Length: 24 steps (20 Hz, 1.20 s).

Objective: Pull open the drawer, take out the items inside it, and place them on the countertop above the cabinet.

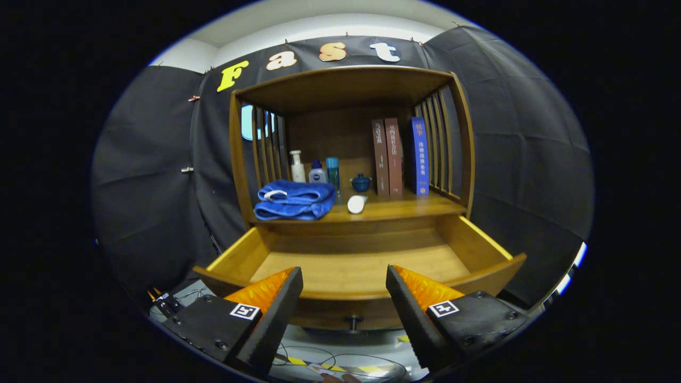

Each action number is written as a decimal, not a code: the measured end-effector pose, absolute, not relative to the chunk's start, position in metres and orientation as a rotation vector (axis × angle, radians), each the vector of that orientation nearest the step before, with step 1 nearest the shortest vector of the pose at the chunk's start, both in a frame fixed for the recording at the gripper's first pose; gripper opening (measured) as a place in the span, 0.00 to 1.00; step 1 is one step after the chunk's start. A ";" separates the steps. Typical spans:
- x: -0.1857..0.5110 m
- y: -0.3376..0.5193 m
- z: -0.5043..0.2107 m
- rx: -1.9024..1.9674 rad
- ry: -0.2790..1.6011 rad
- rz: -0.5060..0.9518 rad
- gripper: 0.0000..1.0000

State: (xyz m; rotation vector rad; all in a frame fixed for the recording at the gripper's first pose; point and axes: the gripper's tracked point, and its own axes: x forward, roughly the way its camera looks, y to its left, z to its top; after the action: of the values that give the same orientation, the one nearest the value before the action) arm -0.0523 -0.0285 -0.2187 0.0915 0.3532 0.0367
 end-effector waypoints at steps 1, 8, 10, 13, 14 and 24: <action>-0.058 -0.028 -0.231 0.095 0.372 0.030 0.99; -0.058 -0.035 -0.279 0.077 0.415 -0.023 0.99; -0.051 -0.034 -0.285 0.071 0.423 -0.027 0.99; -0.045 -0.037 -0.288 0.062 0.449 -0.043 1.00; -0.044 -0.037 -0.289 0.066 0.457 -0.046 1.00; 0.019 -0.037 -0.291 0.066 0.440 -0.039 1.00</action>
State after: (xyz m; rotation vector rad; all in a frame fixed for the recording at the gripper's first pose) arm 0.0189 -0.0369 -0.2908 0.0657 0.4402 -0.0390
